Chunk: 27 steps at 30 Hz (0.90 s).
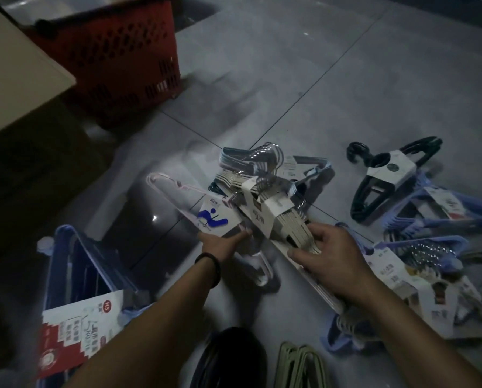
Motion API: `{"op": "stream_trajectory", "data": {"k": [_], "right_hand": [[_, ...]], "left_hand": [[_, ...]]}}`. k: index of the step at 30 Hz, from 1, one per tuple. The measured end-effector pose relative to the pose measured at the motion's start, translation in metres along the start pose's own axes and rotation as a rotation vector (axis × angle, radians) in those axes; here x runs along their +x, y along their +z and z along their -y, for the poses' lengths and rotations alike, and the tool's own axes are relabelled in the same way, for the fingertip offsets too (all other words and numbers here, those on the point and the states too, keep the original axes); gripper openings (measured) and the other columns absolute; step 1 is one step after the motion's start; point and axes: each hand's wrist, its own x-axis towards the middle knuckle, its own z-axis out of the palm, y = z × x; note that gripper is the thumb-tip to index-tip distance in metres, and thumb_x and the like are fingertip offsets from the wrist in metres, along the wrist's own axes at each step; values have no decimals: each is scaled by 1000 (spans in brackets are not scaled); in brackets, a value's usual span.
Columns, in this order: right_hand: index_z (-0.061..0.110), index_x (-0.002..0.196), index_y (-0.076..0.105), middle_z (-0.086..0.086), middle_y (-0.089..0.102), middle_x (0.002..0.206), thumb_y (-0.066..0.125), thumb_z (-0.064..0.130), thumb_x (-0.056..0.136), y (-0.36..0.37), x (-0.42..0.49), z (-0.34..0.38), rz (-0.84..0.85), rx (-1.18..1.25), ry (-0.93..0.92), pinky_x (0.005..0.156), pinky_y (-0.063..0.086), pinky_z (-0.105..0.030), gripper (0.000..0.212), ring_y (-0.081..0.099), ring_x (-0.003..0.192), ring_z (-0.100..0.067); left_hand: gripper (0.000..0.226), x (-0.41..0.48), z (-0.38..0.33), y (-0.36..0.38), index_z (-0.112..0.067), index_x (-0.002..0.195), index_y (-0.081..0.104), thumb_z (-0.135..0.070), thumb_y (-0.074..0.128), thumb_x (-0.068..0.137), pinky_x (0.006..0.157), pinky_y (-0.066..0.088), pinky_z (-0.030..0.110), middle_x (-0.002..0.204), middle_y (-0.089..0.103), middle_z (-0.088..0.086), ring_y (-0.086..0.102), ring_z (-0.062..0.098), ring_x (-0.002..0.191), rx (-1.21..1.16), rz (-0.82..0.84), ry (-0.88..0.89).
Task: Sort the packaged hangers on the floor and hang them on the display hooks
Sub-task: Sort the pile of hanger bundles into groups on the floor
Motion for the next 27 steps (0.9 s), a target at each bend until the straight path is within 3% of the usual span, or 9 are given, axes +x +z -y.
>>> {"op": "stream_trajectory", "data": {"k": [2,6,9,11,16,19,20,23,27], "right_hand": [[26,94,77,21,77,80,84,11,84,7,2,2,-11,32,11,56,51,-15,18,71,69,3],[24,80,73,22,69,60,83,12,86,23,11,7,-38,55,46,48,42,-11,17,63,51,5],[23,78,72,19,71,67,82,20,84,32,18,16,-11,-25,44,48,46,-19,12,65,56,1],[21,84,74,15,73,75,81,25,81,33,22,19,-8,-119,40,54,52,-26,8,68,67,-2],[31,98,79,17,77,88,84,26,80,15,27,30,5,-192,-8,65,54,-16,19,70,79,6],[37,100,78,17,75,87,78,41,81,-4,33,35,35,-277,12,64,55,-23,19,71,77,-1],[37,93,75,16,73,83,73,47,79,-10,35,35,32,-331,22,64,53,-30,17,68,75,-2],[35,80,62,14,60,72,69,37,88,-23,36,38,13,-459,47,58,41,-29,12,57,68,-6],[28,80,61,7,61,72,63,33,96,-33,37,40,34,-563,77,57,41,-30,17,58,67,-13]], "left_hand": [[105,-15,-3,-1,-18,130,36,-42,98,49,101,53,50,125,61,4,63,26,111,-26,-82,21],[90,-33,-22,-16,-30,108,37,-61,80,34,89,60,47,100,66,-3,69,29,96,65,-315,117],[91,-38,-40,-46,-36,109,35,-71,77,36,86,60,48,107,69,1,66,34,103,435,-374,259],[87,-46,-53,-62,-41,107,32,-64,79,37,79,61,50,108,66,0,63,34,103,588,-388,362],[92,-54,-99,-97,-35,124,36,-35,97,54,79,62,48,124,64,5,64,31,106,846,-328,487],[96,-56,-121,-121,-25,137,38,-30,96,62,67,54,31,130,62,9,59,23,96,938,-267,492],[96,-57,-126,-128,-23,139,38,-30,96,63,62,48,26,130,62,10,56,20,92,961,-245,489],[94,-57,-136,-143,-25,141,39,-37,94,66,56,39,24,117,63,7,55,19,88,1090,-204,515],[86,-56,-157,-158,-28,132,45,-58,89,64,69,54,33,113,65,0,63,21,92,1333,-116,513]]}}
